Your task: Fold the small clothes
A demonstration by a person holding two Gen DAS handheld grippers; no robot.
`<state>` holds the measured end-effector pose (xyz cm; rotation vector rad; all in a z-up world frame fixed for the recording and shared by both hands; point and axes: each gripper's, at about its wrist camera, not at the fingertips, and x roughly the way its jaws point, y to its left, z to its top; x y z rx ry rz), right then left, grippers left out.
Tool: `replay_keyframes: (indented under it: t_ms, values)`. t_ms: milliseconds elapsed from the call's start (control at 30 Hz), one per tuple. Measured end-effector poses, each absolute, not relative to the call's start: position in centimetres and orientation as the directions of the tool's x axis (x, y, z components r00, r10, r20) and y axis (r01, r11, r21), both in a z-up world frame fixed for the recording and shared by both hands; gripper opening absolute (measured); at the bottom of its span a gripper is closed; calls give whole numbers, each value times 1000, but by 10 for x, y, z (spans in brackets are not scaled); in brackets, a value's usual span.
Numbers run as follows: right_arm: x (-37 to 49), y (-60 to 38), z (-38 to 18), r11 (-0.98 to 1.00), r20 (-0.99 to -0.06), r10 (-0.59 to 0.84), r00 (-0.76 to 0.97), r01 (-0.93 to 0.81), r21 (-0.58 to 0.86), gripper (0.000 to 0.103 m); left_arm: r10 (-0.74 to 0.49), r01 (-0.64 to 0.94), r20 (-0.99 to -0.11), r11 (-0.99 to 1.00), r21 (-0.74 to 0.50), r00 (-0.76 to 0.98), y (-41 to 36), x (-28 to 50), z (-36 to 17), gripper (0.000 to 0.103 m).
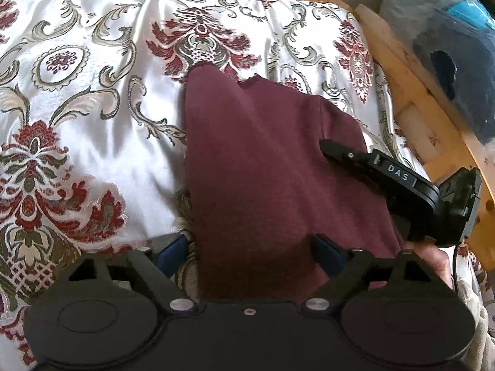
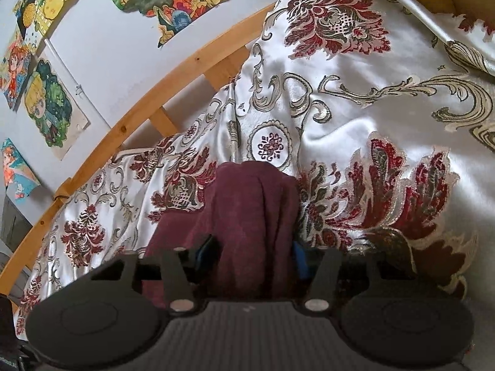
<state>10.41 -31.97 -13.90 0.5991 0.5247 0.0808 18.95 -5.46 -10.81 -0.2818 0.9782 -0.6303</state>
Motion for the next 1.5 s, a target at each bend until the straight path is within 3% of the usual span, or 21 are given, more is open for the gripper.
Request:
replay_keyframes:
  t_ms: [167, 333, 400, 467, 633, 700, 767, 867, 1133, 1500]
  values:
    - [104, -318, -138, 824, -446, 223, 867, 76, 561, 46, -614, 383, -684, 786, -485, 394, -55, 189, -105, 72]
    - [103, -319, -137, 823, -440, 226, 869, 71, 564, 40, -615, 379, -681, 786, -488, 398, -52, 189, -106, 67]
    - [104, -319, -137, 824, -441, 226, 869, 72, 563, 43, -616, 376, -679, 785, -492, 399, -51, 189, -106, 67]
    - [103, -322, -137, 814, -440, 230, 868, 76, 576, 54, -620, 372, -675, 783, -498, 400, -50, 188, -107, 67]
    - [102, -341, -141, 732, -389, 280, 878, 67, 678, 60, -643, 358, -654, 766, -534, 398, -43, 188, -113, 66]
    - [101, -348, -145, 697, -372, 276, 886, 82, 713, 56, -651, 352, -646, 759, -548, 399, -41, 188, -114, 66]
    - [102, -351, -148, 687, -379, 269, 886, 99, 720, 36, -654, 352, -641, 756, -552, 401, -41, 188, -115, 63]
    - [103, -346, -145, 718, -387, 254, 886, 95, 689, 26, -651, 359, -641, 759, -544, 406, -42, 187, -111, 57]
    - [90, -314, -109, 823, -341, 222, 913, 12, 569, 22, -638, 396, -648, 769, -503, 416, -44, 180, -94, 48]
    - [97, -248, -54, 899, -247, 269, 931, -151, 411, 22, -625, 421, -604, 780, -463, 495, -5, 173, -65, 47]
